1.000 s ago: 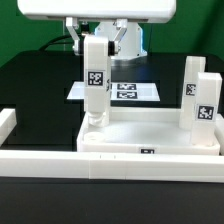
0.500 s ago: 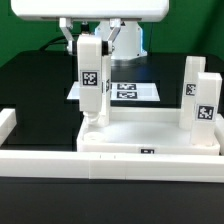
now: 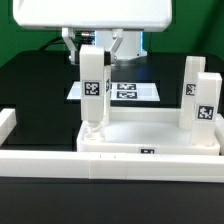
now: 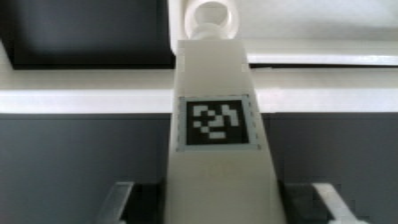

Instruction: Assemble desk

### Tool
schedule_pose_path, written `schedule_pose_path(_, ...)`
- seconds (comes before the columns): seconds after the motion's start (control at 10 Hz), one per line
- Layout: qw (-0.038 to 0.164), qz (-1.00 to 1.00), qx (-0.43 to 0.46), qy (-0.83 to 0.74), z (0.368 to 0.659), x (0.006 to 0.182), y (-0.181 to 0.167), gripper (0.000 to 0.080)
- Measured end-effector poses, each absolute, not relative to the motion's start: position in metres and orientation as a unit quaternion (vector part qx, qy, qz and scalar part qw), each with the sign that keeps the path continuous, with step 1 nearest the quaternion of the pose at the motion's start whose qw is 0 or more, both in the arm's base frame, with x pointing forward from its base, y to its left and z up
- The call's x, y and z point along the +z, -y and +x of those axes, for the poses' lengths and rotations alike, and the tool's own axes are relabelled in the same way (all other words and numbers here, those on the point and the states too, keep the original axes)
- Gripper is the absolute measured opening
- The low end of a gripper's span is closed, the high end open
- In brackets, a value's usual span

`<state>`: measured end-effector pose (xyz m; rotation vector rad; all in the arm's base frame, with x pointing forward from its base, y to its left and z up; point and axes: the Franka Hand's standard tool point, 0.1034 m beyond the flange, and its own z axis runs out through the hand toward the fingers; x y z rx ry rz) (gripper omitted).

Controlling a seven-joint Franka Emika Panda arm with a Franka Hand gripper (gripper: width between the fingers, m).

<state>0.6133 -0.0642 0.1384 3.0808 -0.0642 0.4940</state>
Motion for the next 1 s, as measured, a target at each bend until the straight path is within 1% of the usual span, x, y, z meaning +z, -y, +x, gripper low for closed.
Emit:
schedule_pose_path(0.2,0.013,0.988,0.155,0.021,0.6099,0.1315,0.0646,0.029)
schedule_pose_path(0.4,0.015,0.987,0.158,0.021,0.6107,0.1321,0.0661,0.029)
schedule_pose_path(0.7,0.025,0.984,0.175,0.024,0.6113,0.1341,0.0721,0.029)
schedule_pose_path(1.0,0.023,0.984,0.175,0.025,0.6115,0.135,0.0684,0.029)
